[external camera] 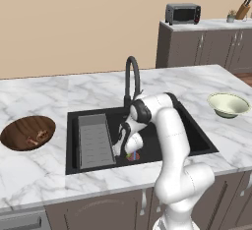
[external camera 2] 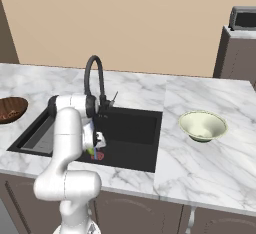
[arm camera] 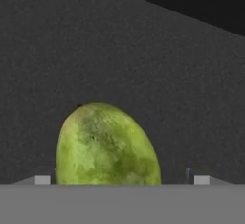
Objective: Pick the mushrooms from the sink and place them in one bowl. Place the mango in the other bowl. Then turn off the sink faucet.
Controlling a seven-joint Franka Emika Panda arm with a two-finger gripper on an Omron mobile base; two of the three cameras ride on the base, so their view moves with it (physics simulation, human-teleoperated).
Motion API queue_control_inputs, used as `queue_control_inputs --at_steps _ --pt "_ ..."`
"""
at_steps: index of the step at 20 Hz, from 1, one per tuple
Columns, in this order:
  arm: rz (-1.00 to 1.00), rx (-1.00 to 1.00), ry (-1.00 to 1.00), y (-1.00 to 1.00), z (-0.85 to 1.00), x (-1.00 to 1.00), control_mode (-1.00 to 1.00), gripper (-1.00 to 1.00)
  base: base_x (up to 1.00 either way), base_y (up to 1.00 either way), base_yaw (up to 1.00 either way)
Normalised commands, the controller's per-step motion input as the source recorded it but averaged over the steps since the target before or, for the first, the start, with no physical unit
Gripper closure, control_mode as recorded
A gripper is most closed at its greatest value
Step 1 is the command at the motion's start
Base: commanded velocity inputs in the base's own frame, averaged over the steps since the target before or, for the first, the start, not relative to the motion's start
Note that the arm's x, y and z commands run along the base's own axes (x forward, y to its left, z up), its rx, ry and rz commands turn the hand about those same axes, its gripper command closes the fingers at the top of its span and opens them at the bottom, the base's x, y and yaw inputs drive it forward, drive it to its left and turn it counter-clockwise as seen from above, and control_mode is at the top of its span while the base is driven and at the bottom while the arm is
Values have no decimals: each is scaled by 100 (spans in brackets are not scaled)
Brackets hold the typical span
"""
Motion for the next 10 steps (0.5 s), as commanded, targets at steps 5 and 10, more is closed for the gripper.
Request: queue_control_inputs --at_steps 5,10 --pt "1 -4 0 0 -31 7 -100 100 0 0 0" --pt "0 10 -5 -82 -44 -8 -100 100 0 0 0"
